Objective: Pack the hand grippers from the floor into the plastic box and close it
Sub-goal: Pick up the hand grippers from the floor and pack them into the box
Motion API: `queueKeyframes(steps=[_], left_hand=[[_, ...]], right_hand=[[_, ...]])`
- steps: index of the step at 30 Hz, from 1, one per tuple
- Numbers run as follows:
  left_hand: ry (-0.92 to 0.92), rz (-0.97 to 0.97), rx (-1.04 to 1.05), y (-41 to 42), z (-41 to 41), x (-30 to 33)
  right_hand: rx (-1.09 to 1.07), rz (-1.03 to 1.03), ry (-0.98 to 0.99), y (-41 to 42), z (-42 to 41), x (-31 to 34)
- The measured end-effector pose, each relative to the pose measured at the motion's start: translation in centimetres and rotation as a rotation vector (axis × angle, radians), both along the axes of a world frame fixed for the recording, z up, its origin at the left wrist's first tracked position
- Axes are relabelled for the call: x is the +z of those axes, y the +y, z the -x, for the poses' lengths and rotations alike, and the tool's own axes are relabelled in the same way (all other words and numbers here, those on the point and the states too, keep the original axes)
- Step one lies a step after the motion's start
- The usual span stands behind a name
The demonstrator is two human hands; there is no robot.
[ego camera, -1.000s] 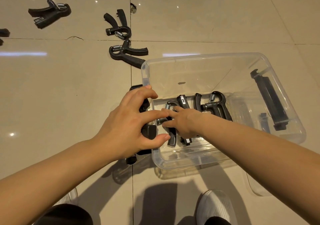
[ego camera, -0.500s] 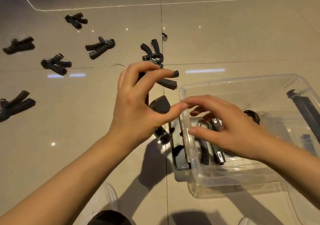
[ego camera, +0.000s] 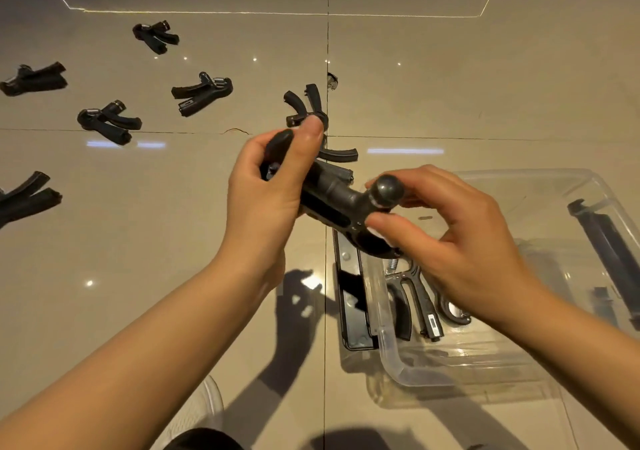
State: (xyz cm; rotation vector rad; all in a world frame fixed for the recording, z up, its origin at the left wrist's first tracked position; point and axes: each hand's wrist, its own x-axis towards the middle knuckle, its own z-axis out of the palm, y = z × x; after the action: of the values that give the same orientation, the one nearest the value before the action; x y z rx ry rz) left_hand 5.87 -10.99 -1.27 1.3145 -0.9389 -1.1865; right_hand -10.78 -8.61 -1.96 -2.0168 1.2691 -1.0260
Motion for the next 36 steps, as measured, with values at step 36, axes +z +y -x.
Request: queueKeyframes(steps=[36], left_hand=[[-1.198, 0.484, -0.888, 3.7, 4.2, -9.7]], right_hand=[[-0.087, -0.220, 0.834, -3.9, 12.4, -1.9]])
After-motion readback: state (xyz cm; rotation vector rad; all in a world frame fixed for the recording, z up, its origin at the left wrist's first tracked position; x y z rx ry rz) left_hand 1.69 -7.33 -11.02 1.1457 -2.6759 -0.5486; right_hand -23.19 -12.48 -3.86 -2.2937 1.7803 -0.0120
